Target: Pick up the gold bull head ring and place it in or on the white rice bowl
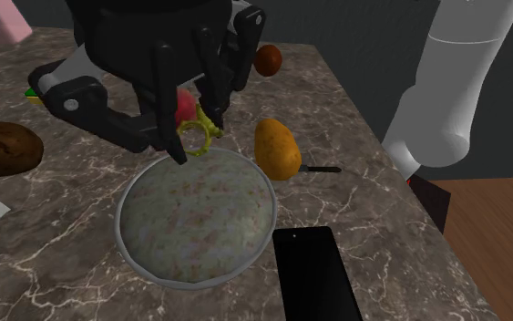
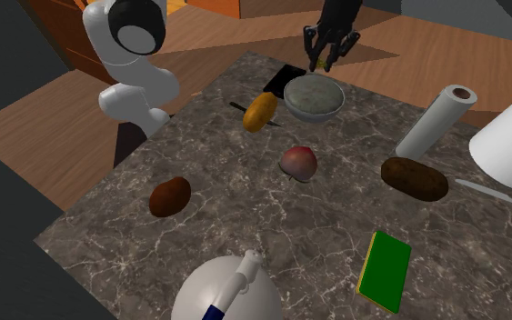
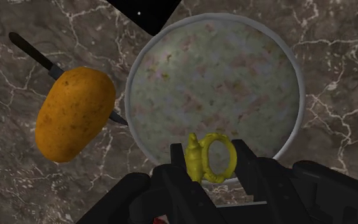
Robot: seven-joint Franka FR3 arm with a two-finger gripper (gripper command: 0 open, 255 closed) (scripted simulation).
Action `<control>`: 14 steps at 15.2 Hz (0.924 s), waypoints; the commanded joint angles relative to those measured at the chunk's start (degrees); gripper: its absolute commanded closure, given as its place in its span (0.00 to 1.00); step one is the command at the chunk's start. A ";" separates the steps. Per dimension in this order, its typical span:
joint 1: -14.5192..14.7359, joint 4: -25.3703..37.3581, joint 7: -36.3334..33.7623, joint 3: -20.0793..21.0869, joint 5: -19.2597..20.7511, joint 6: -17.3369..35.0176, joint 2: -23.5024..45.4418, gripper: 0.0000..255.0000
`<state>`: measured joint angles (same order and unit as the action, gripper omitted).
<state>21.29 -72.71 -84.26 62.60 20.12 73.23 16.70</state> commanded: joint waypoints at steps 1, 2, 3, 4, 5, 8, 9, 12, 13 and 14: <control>-0.17 -1.52 -0.53 0.07 -0.18 1.39 -0.07 1.00; -0.88 -2.86 -0.42 0.20 -0.63 2.42 -0.57 1.00; -1.55 -4.16 -0.31 0.32 -1.06 3.43 -1.04 1.00; -2.18 -5.42 -0.21 0.42 -1.46 4.42 -1.48 1.00; -2.76 -6.64 -0.11 0.51 -1.83 5.39 -1.91 1.00; -4.27 -10.09 0.15 0.72 -2.82 8.22 -3.05 1.00; -4.71 -11.18 0.22 0.78 -3.10 9.13 -3.38 1.00; -5.25 -12.63 0.31 0.83 -3.45 10.35 -3.80 1.00; -5.24 -12.62 0.31 0.83 -3.45 10.35 -3.79 1.00; -5.24 -12.62 0.31 0.83 -3.45 10.35 -3.79 1.00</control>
<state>16.07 -85.25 -83.96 63.43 16.69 83.51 12.92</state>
